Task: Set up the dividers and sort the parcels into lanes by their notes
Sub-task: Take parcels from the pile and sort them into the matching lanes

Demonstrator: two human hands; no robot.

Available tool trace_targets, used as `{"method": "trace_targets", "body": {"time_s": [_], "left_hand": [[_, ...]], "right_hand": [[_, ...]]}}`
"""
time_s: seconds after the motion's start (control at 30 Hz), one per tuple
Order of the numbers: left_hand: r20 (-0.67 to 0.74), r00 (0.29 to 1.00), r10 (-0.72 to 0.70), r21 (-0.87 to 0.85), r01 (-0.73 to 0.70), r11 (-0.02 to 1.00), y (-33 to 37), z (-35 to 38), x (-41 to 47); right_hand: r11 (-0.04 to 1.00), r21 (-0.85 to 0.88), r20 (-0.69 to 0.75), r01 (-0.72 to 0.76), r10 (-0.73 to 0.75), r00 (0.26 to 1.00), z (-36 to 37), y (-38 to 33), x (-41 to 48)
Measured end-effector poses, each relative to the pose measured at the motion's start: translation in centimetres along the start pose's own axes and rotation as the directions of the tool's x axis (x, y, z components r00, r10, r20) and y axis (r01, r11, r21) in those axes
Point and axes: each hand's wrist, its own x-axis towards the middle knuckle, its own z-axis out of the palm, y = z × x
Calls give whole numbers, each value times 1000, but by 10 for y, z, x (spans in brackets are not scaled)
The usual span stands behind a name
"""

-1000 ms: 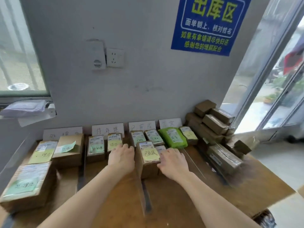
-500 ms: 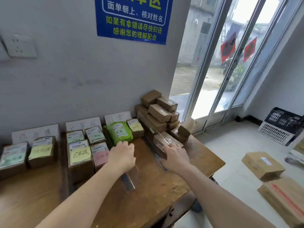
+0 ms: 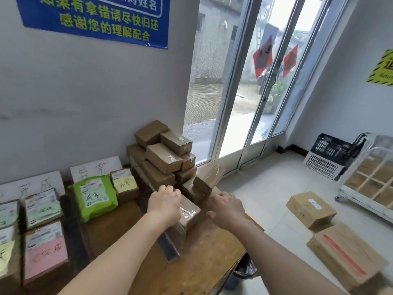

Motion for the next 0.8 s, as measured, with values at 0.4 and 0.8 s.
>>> {"method": "trace_targets", "body": {"time_s": [0.4,0.8], "left_hand": [[103,995,8,33,-11,999,60,29,139],[206,965,-160,-20,167,986,104,83,226]], "right_hand": [[999,-51,63,-7,10,998,14,80,128],[972,45,84,231,-234,969,52,136,230]]}}
